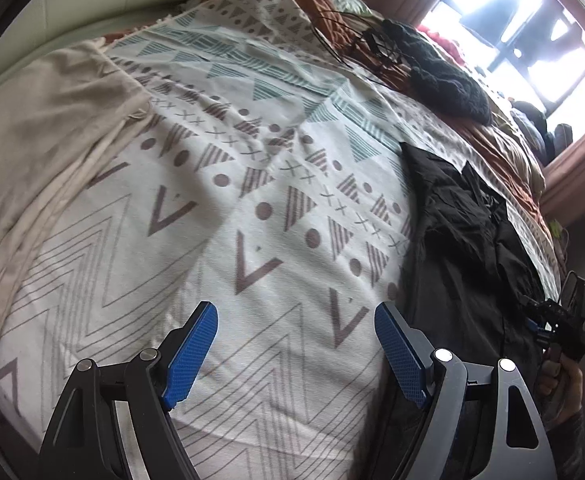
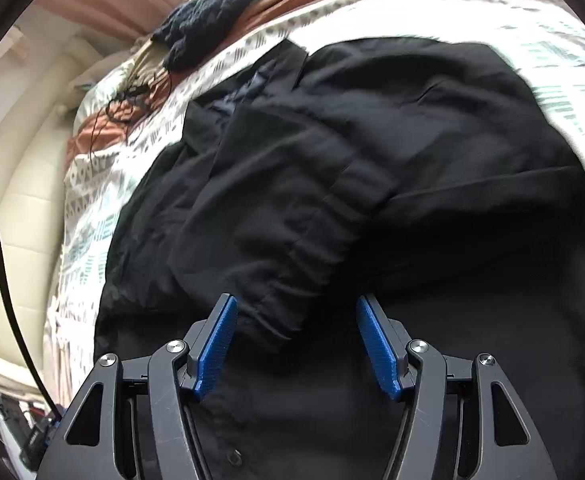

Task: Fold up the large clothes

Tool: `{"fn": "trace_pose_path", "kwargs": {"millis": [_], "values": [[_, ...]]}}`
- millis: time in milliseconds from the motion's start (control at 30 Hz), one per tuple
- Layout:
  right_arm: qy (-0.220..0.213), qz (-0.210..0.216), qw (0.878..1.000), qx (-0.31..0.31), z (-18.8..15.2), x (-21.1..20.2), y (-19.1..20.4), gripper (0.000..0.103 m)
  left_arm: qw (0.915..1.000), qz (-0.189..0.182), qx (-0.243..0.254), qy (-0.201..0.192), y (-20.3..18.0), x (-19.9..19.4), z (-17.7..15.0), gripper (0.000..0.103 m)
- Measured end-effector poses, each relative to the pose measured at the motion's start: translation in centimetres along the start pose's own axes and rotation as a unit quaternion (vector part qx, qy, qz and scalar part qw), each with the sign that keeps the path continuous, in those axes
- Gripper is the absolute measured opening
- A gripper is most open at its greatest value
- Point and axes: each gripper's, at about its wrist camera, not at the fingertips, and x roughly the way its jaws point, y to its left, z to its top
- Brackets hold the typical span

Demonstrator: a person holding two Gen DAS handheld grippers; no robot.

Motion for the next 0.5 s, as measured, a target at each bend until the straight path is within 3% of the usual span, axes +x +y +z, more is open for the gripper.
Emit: {"fn": "trace_pose_path", "kwargs": {"millis": [33,67,133,233,300,500], "values": [[0.003,-0.001,1.000,0.004,0.0,0.6,0.2,0.062,1.0000,0.003,-0.002,-0.004,0.4,-0.4,0.0,0.082],[0.000,-0.008,1.000,0.008,0.0,1.2,0.5,0.054,0.9999,0.006,-0.005,-0.007,0.6,-0.7,-0.1,0.082],[-0.026,-0.040,0.999,0.003,0.0,1.2,1.1,0.027,0.9998,0.008,-0.012,-0.012,1.2,-1.1,-0.2,0.082],[-0.038,-0.042,0.998,0.014,-0.1,0.4,1.5,0.013,0.9998,0.005,-0.016,-0.011,1.9,-1.4,-0.5,0.082],[-0.048,-0.033,0.998,0.006,-0.2,-0.7,1.7,0.008,0.9999,0.007,-0.010,-0.009,1.8,-1.4,-0.7,0.082],[-0.091,-0.015,0.995,-0.035,0.2,-5.4,4.2,0.006,0.9998,-0.008,-0.012,-0.012,1.1,-1.4,-0.9,0.082]]}}
